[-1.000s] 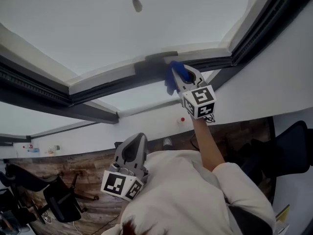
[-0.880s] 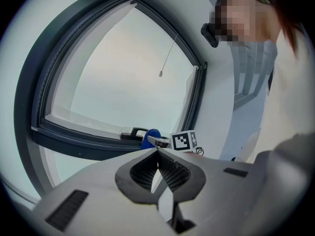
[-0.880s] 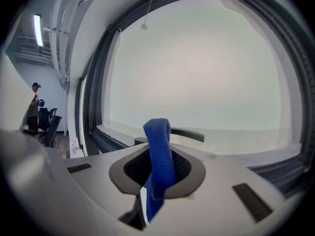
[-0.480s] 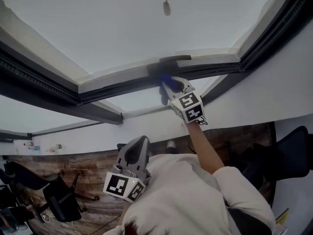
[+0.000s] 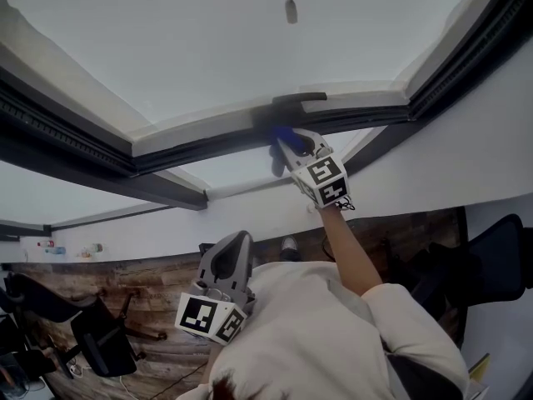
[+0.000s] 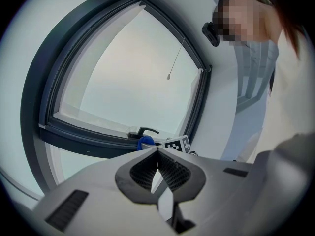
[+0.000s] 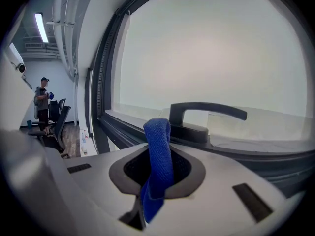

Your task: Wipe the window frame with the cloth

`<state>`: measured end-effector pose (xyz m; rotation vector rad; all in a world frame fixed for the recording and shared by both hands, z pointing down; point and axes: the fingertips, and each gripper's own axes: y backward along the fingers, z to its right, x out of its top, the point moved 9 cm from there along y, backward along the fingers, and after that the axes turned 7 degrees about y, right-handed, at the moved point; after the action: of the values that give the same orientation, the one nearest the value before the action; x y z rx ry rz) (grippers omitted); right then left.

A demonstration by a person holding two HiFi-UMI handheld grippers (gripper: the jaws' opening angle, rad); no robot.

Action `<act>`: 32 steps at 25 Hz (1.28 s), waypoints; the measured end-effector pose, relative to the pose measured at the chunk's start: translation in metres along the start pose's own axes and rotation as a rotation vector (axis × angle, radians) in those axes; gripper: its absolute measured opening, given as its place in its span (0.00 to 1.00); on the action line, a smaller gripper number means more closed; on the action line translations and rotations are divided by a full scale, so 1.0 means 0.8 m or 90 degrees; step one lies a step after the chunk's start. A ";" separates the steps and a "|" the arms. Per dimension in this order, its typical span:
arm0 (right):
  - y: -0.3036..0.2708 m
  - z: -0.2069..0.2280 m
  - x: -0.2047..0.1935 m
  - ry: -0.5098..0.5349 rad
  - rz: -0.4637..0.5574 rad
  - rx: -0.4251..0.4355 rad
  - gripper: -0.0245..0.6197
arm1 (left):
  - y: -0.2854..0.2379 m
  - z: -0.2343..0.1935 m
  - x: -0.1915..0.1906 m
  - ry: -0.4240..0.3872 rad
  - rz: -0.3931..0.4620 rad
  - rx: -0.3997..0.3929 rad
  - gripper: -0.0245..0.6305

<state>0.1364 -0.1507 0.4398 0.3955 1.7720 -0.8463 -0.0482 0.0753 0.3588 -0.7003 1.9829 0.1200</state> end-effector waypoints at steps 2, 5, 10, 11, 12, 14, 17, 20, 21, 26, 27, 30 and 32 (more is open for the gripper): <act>0.000 0.001 0.001 0.004 -0.004 0.003 0.11 | 0.002 0.001 -0.001 0.001 0.002 0.003 0.05; 0.001 0.001 0.001 0.009 -0.007 0.006 0.11 | 0.004 0.004 -0.002 0.004 0.006 0.007 0.05; 0.003 0.006 0.000 0.005 -0.001 0.004 0.11 | 0.004 0.008 -0.007 0.009 0.008 0.012 0.05; 0.004 0.008 -0.002 0.002 -0.001 0.002 0.11 | 0.004 0.009 -0.008 0.011 0.008 0.013 0.05; 0.006 0.010 -0.003 0.000 -0.001 -0.001 0.11 | 0.004 0.010 -0.009 0.012 0.009 0.014 0.05; 0.010 0.015 -0.006 -0.004 -0.002 -0.009 0.11 | 0.003 0.011 -0.011 0.014 0.008 0.015 0.05; 0.018 0.024 -0.011 -0.008 -0.003 -0.020 0.11 | 0.001 0.013 -0.013 0.014 0.007 0.014 0.05; 0.023 0.033 -0.015 -0.011 -0.004 -0.029 0.11 | -0.002 0.015 -0.014 0.013 0.006 0.010 0.05; 0.025 0.035 -0.016 -0.012 -0.004 -0.031 0.11 | -0.003 0.016 -0.014 0.011 0.005 0.008 0.05; 0.032 0.044 -0.020 -0.015 -0.006 -0.040 0.11 | -0.009 0.020 -0.013 0.006 0.003 0.001 0.05; 0.033 0.045 -0.020 -0.016 -0.006 -0.041 0.11 | -0.010 0.020 -0.012 0.005 0.003 0.000 0.05; 0.034 0.048 -0.022 -0.017 -0.006 -0.045 0.11 | -0.011 0.019 -0.012 0.005 0.003 0.002 0.05; 0.035 0.050 -0.023 -0.019 -0.004 -0.047 0.11 | -0.011 0.019 -0.012 0.004 0.003 0.003 0.05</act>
<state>0.1883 -0.1568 0.4403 0.3277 1.7717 -0.7852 -0.0283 0.0778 0.3609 -0.6928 1.9913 0.1157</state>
